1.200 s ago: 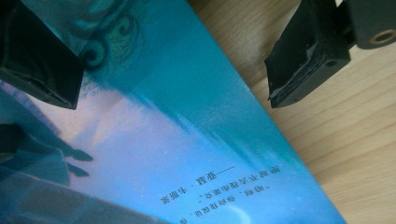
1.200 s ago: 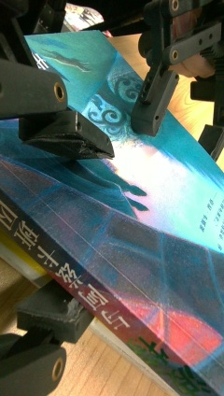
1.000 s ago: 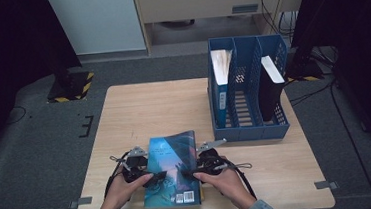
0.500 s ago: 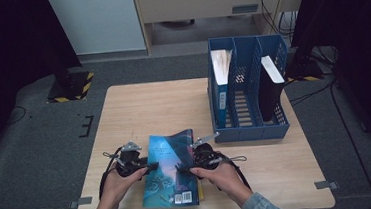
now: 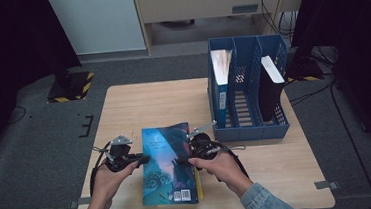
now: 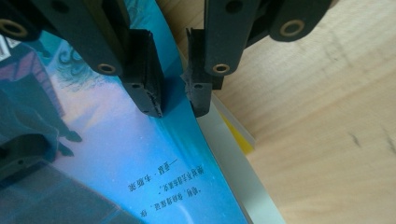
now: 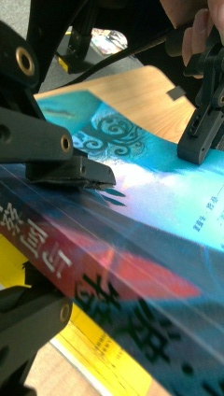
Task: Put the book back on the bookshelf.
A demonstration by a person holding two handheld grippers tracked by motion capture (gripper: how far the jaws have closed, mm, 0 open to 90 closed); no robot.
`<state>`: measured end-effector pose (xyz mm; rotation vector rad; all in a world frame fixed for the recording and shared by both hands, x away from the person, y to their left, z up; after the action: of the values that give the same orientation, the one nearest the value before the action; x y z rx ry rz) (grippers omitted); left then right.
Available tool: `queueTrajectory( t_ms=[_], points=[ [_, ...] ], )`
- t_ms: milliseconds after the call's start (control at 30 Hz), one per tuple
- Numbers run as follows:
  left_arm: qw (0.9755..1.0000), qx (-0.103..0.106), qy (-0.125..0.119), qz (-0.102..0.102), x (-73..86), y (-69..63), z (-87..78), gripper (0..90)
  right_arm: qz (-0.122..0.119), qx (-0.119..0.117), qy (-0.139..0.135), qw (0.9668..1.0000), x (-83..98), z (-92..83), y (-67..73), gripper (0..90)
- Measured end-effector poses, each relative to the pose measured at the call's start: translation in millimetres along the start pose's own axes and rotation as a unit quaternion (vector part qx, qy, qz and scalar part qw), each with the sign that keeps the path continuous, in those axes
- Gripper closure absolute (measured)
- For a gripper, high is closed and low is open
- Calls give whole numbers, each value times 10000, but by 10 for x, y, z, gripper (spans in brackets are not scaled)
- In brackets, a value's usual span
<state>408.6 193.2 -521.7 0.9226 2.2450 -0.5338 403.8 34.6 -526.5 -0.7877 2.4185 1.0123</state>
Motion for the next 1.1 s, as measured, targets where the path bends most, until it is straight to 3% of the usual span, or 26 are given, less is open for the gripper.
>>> queueTrajectory(
  t_ms=[200, 733, 967, 1100],
  points=[
    [9998, -132, -146, 96, -193, 59, -134, 774, -141, 64, -117, 9998, -197, -115, 41, 650],
    [9995, -217, -149, 190, -501, 267, -183, 783, -288, 326, -259, 9987, -588, -203, -41, 674],
    [9984, -374, -159, 391, -672, 372, -200, 786, -270, 518, -462, 9972, -779, -252, -94, 703],
    [9983, -423, -151, 375, -730, 445, -177, 787, -330, 604, -488, 9964, -855, -247, -124, 704]
  ],
)
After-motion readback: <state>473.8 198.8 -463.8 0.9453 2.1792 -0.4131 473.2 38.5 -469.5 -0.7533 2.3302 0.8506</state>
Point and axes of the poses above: each handheld gripper's, and its own axes: z roughly forward along the jaws, x roughly out of its underside, y roughly to its left, the point moved 10 cm from there along z, roughly forward along the jaws, and after that the axes turned 10 degrees about z, right-handed, at the moved point
